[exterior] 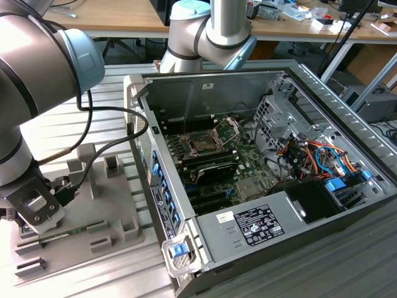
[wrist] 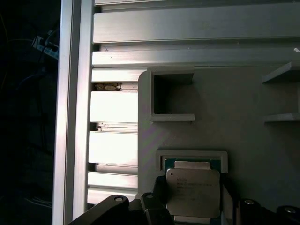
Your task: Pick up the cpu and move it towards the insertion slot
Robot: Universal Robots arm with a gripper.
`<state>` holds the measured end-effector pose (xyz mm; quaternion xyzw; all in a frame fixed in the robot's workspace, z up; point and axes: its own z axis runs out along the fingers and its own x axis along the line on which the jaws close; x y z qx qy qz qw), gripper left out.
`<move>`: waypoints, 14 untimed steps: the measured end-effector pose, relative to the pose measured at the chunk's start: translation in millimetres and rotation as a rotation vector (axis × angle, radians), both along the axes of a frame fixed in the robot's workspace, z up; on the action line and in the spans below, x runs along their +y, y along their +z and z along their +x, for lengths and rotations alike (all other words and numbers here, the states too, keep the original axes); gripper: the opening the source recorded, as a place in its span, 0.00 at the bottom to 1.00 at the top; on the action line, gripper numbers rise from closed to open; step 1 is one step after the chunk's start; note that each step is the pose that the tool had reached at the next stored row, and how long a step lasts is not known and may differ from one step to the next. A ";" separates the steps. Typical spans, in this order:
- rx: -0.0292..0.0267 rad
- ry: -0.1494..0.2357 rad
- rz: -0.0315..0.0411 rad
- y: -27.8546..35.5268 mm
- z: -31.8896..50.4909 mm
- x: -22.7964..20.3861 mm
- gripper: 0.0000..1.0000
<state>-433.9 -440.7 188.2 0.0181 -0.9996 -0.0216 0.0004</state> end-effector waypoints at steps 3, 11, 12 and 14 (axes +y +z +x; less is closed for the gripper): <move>0.0002 0.000 -0.0001 0.4 0.0 0.0 0.55; 0.0001 0.000 -0.0001 1.7 0.0 0.0 0.55; 0.0002 0.000 -0.0001 2.0 0.0 0.0 0.55; 0.0002 0.000 -0.0001 2.5 0.0 0.0 0.55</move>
